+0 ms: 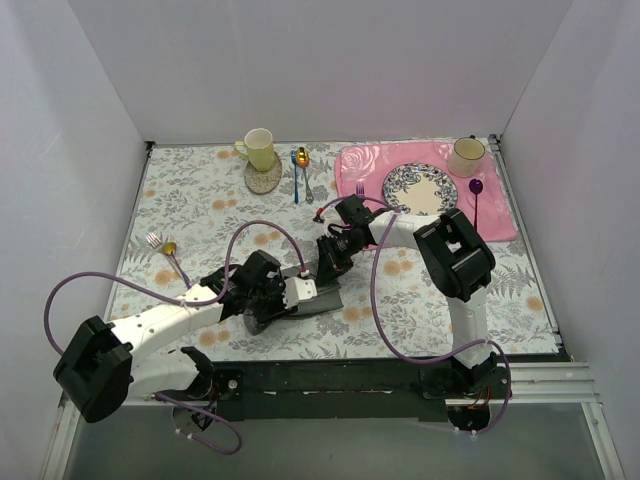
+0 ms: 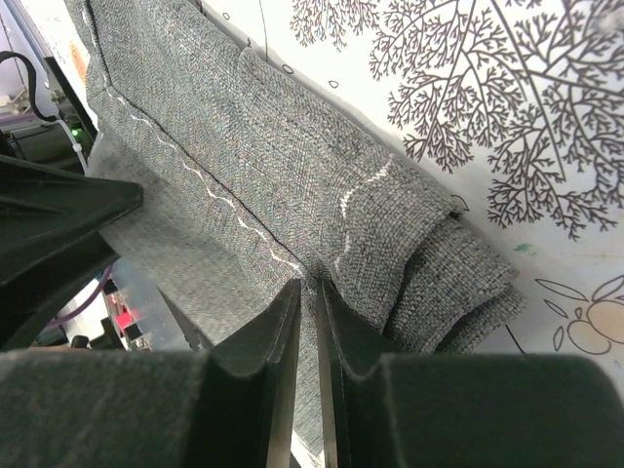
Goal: Fold the napkin into a case and place the utensils inside
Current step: Fold the 2/3-rectangle-folded napkin at the center of the board.
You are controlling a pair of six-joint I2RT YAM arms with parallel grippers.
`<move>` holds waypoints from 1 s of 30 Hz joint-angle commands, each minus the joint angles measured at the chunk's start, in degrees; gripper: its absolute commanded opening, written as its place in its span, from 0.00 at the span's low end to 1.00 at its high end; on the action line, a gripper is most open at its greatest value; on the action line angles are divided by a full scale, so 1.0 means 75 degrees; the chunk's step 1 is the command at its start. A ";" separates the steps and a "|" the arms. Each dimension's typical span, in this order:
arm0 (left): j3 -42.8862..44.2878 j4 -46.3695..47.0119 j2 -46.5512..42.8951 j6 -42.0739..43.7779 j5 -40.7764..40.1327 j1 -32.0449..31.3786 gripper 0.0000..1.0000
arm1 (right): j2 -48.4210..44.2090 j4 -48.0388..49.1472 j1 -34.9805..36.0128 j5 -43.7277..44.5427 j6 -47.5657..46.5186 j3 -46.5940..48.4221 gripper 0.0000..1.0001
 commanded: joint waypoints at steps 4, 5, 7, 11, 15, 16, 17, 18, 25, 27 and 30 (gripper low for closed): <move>-0.0014 0.0143 -0.0049 0.0139 0.0194 -0.0078 0.45 | 0.0278 -0.0404 -0.0017 0.0824 -0.0368 0.0003 0.20; -0.0120 0.0411 -0.0084 0.0104 -0.0052 -0.0415 0.45 | 0.0290 -0.0404 -0.0017 0.0824 -0.0368 0.0003 0.20; -0.0518 0.0694 -0.0295 0.0068 -0.0904 -0.0850 0.45 | 0.0313 -0.0392 -0.0028 0.0813 -0.0356 0.0015 0.20; -0.1221 0.1594 -0.0506 -0.0248 -0.2676 -0.2476 0.42 | 0.0302 -0.0392 -0.0040 0.0801 -0.0344 -0.0008 0.20; -0.1527 0.1972 0.0125 -0.0494 -0.3862 -0.2985 0.37 | 0.0290 -0.0381 -0.0052 0.0801 -0.0309 -0.0055 0.20; -0.1539 0.2007 0.0231 -0.0506 -0.3956 -0.3031 0.36 | 0.0302 -0.0381 -0.0063 0.0801 -0.0321 -0.0044 0.20; -0.1574 0.2089 0.0290 -0.0506 -0.4107 -0.3125 0.33 | 0.0313 -0.0392 -0.0063 0.0801 -0.0321 -0.0043 0.20; -0.1586 0.2125 0.0337 -0.0483 -0.4167 -0.3149 0.32 | 0.0313 -0.0392 -0.0075 0.0789 -0.0321 -0.0055 0.20; -0.1095 0.1728 0.0150 -0.0552 -0.3876 -0.3196 0.12 | 0.0325 -0.0369 -0.0063 0.0778 -0.0321 -0.0055 0.20; -0.0767 0.1329 0.0010 -0.0693 -0.3525 -0.3126 0.02 | 0.0325 -0.0369 -0.0075 0.0778 -0.0344 -0.0067 0.20; -0.0462 0.0837 -0.0026 -0.0881 -0.2717 -0.2845 0.00 | 0.0302 -0.0380 -0.0075 0.0789 -0.0367 -0.0067 0.20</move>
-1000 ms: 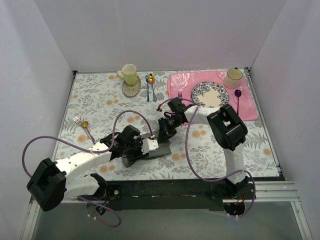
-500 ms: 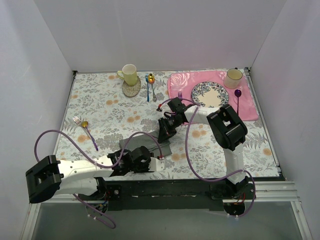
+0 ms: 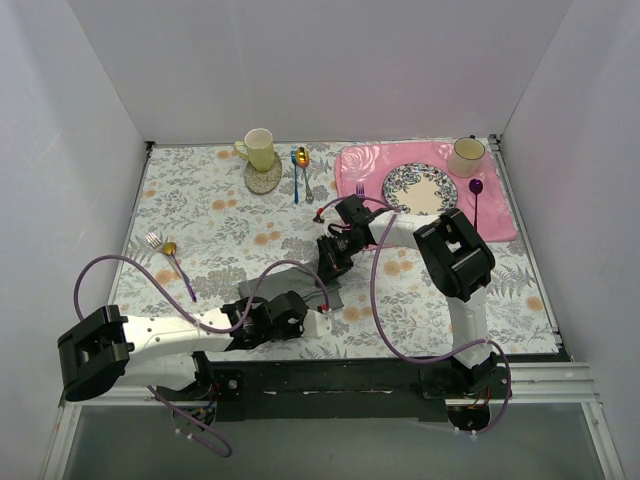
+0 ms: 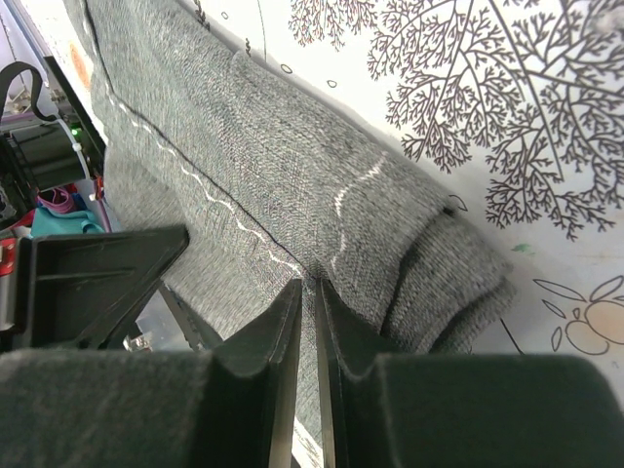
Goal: Fold the napkin into a case and place the utensils inside
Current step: Fold the 2/3-rectangle-folded napkin at the center of the board.
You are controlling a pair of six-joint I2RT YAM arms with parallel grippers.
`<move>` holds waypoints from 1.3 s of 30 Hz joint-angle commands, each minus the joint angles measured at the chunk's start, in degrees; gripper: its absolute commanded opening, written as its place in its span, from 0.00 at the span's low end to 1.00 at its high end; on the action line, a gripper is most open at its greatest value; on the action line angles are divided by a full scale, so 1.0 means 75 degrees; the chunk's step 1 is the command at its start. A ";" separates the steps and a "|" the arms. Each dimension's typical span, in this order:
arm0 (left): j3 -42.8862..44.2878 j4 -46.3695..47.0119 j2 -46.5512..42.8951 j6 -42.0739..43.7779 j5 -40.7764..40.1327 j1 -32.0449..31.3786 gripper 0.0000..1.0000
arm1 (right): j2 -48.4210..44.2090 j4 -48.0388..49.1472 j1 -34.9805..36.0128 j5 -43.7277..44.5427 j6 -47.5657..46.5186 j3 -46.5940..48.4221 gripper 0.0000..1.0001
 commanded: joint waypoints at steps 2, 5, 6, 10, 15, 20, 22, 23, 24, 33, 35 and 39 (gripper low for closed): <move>0.0796 -0.1242 -0.0250 -0.0459 0.1649 0.0666 0.00 | 0.0284 -0.0366 -0.0069 0.0798 -0.0359 -0.0081 0.20; 0.1124 -0.1535 -0.0204 -0.0413 0.2700 0.1473 0.00 | 0.0284 -0.0366 -0.0058 0.0810 -0.0371 -0.0081 0.20; 0.1206 -0.1606 -0.0145 -0.0342 0.2939 0.1698 0.00 | 0.0284 -0.0366 -0.0069 0.0798 -0.0371 -0.0093 0.19; 0.1757 -0.2122 0.0299 -0.0003 0.4274 0.2835 0.00 | 0.0319 -0.0366 -0.0081 0.0786 -0.0371 -0.0081 0.19; 0.2366 -0.2732 0.0862 0.0139 0.6182 0.3961 0.00 | 0.0331 -0.0366 -0.0069 0.0739 -0.0406 -0.0046 0.19; 0.2917 -0.3328 0.1798 0.0080 0.7450 0.5226 0.00 | 0.0273 -0.0343 -0.0069 0.0728 -0.0476 -0.0081 0.19; 0.3292 -0.3621 0.2407 0.0069 0.8035 0.5810 0.00 | 0.0261 -0.0343 -0.0069 0.0728 -0.0511 -0.0081 0.19; 0.3455 -0.3727 0.2619 0.0068 0.8213 0.6011 0.00 | 0.0249 -0.0331 -0.0069 0.0716 -0.0511 -0.0093 0.19; 0.3700 -0.3844 0.3062 0.0080 0.8377 0.6187 0.00 | 0.0261 -0.0343 -0.0058 0.0704 -0.0511 -0.0082 0.19; 0.4476 -0.4361 0.5115 -0.0131 0.9269 0.7208 0.00 | 0.0074 -0.0144 -0.0069 0.0482 -0.0652 -0.0163 0.32; 0.4570 -0.4431 0.5596 -0.0166 0.9176 0.7244 0.00 | -0.0055 -0.0097 -0.0069 0.0412 -0.0664 -0.0198 0.38; 0.4757 -0.4688 0.6241 -0.0178 0.9047 0.7337 0.00 | -0.0149 -0.0166 -0.0058 0.0294 -0.0664 -0.0140 0.45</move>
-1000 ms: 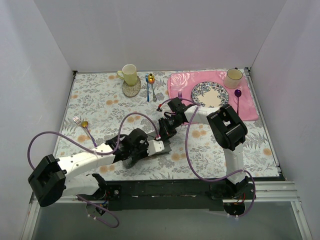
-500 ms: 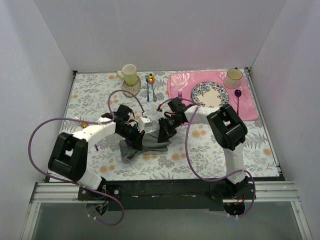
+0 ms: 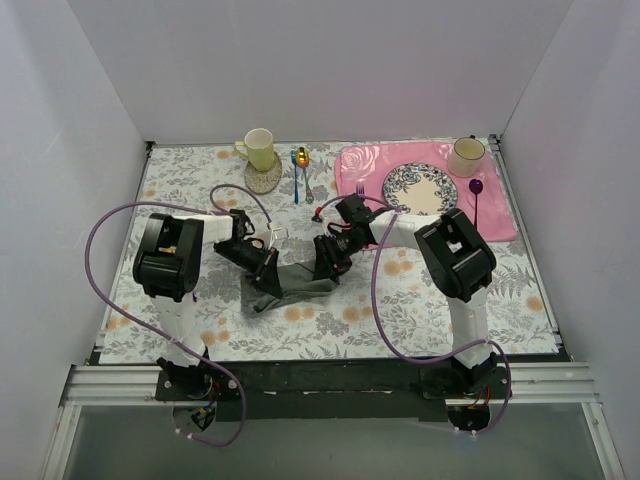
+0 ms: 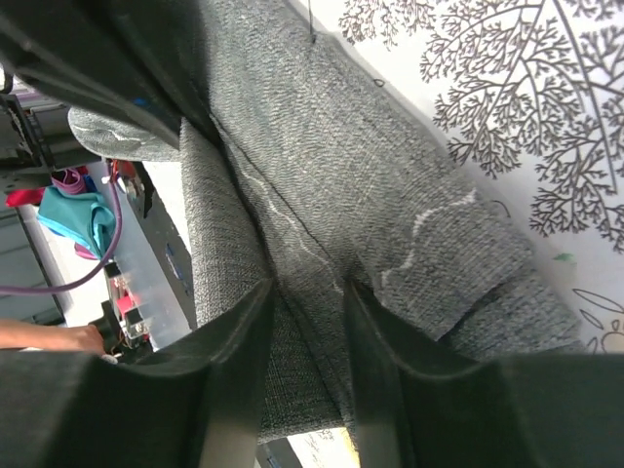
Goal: Fold the napkin into a case and place the utensils inside
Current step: Fold the 2/3-rectangle-folded napkin at the center of the board.
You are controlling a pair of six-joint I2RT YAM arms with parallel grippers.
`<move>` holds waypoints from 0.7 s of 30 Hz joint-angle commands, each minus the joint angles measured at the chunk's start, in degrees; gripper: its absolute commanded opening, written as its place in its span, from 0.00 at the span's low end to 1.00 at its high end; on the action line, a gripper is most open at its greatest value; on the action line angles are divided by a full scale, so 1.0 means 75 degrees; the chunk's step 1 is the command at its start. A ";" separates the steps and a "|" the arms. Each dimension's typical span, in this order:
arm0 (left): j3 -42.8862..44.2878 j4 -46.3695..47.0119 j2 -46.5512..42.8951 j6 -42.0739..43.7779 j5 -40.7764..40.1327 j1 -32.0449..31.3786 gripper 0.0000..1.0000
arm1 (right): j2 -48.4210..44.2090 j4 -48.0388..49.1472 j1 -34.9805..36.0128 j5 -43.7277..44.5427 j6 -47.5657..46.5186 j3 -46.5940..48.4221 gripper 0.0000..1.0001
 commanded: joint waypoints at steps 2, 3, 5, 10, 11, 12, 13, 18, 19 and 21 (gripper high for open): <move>0.0296 -0.0233 0.0521 0.0017 -0.0160 0.0104 0.00 | -0.0181 -0.0243 -0.0069 0.0553 -0.0422 -0.0096 0.47; 0.0319 -0.0280 0.0557 0.0029 -0.0172 0.0104 0.00 | -0.0240 -0.0185 -0.0069 0.0506 -0.0375 -0.0108 0.48; 0.0355 -0.0280 0.0662 -0.0018 -0.0242 0.0104 0.00 | -0.0404 -0.0114 -0.0069 0.0389 -0.0352 -0.0096 0.54; 0.0331 -0.0257 0.0803 -0.0030 -0.0418 0.0116 0.00 | -0.0615 -0.0161 -0.0081 0.0143 -0.0468 0.0103 0.64; 0.0320 -0.0233 0.0815 -0.0053 -0.0418 0.0116 0.00 | -0.0650 -0.0172 -0.0070 0.0119 -0.0515 0.0115 0.68; 0.0331 -0.0245 0.0850 -0.0053 -0.0429 0.0139 0.00 | -0.0674 -0.0184 -0.0069 0.0073 -0.0574 0.0138 0.69; 0.0331 -0.0233 0.0850 -0.0053 -0.0430 0.0151 0.00 | -0.0686 -0.0242 -0.0081 0.0026 -0.0690 0.0161 0.74; 0.0436 -0.0327 0.1037 -0.0006 -0.0453 0.0221 0.00 | -0.0756 -0.0535 -0.0081 -0.0185 -0.1276 0.0244 0.82; 0.0460 -0.0327 0.1049 0.0005 -0.0488 0.0222 0.00 | -0.0803 -0.0570 -0.0081 -0.0209 -0.1428 0.0302 0.84; 0.0495 -0.0315 0.1073 -0.0018 -0.0500 0.0245 0.00 | -0.0850 -0.0688 -0.0081 -0.0197 -0.1873 0.0360 0.84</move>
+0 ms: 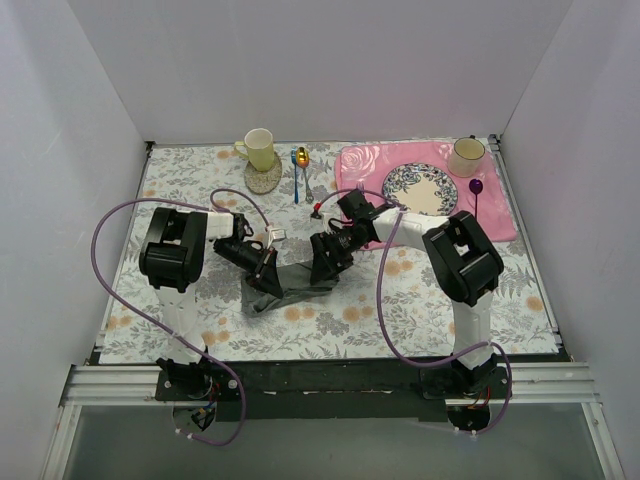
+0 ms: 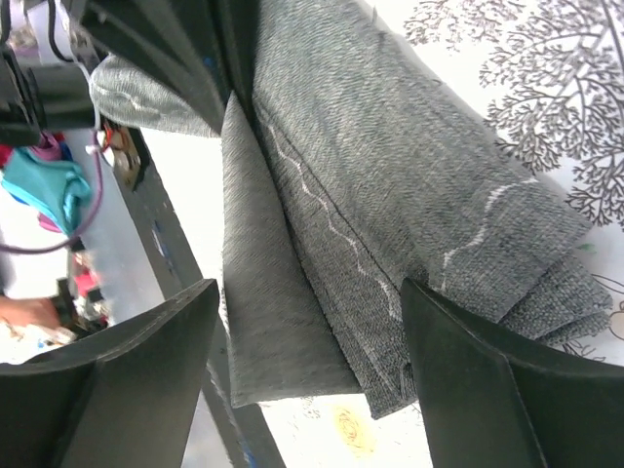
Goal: Fold the napkin into a case and place the utensils inside
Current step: Fold the 2/3-rectangle-folded napkin at the center of the board.
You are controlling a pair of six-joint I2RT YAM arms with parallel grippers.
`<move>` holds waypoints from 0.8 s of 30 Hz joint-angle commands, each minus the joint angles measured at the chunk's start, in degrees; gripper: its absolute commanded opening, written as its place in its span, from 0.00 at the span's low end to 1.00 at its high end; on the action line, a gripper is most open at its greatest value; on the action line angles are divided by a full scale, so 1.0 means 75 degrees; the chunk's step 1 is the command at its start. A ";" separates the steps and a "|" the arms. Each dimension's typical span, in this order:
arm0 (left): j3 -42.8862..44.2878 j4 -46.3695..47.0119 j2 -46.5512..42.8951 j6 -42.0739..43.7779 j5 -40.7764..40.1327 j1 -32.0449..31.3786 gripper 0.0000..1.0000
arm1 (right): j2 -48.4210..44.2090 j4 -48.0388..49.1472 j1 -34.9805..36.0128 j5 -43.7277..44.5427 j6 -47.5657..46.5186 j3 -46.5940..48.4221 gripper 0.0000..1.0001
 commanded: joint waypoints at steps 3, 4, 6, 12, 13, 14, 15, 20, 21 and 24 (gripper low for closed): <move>0.0187 0.0227 0.0362 0.0262 -0.0928 0.0096 0.00 | -0.0489 -0.0659 -0.0034 0.0036 -0.1685 0.0527 0.84; 0.0222 0.0226 0.0397 0.0262 -0.0928 0.0108 0.00 | -0.0559 -0.0707 -0.0023 0.0106 -0.1837 0.0551 0.84; 0.0269 0.0203 0.0433 0.0251 -0.0928 0.0132 0.00 | -0.0641 -0.0789 0.0024 0.0165 -0.2329 0.0598 0.84; 0.0445 0.0063 0.0573 0.0239 -0.0846 0.0178 0.00 | -0.0945 -0.0813 0.0317 0.0434 -0.3418 0.0481 0.83; 0.0457 0.0051 0.0608 0.0239 -0.0835 0.0190 0.00 | -0.0981 -0.0801 0.0422 0.0446 -0.3525 0.0446 0.83; 0.0468 0.0050 0.0609 0.0239 -0.0835 0.0190 0.00 | -0.1016 -0.0789 0.0469 0.0458 -0.3642 0.0411 0.83; 0.0468 0.0050 0.0643 0.0239 -0.0846 0.0202 0.00 | -0.1039 -0.0789 0.0528 0.0481 -0.3759 0.0364 0.83; 0.0480 0.0050 0.0679 0.0215 -0.0799 0.0237 0.00 | -0.0970 -0.1046 0.0762 0.0681 -0.4358 0.0399 0.83; 0.0480 0.0050 0.0679 0.0215 -0.0811 0.0237 0.00 | -0.0865 -0.1128 0.0786 0.0681 -0.4405 0.0445 0.83; 0.0503 0.0027 0.0690 0.0215 -0.0788 0.0260 0.00 | -0.0759 -0.1305 0.0856 0.0774 -0.4616 0.0540 0.83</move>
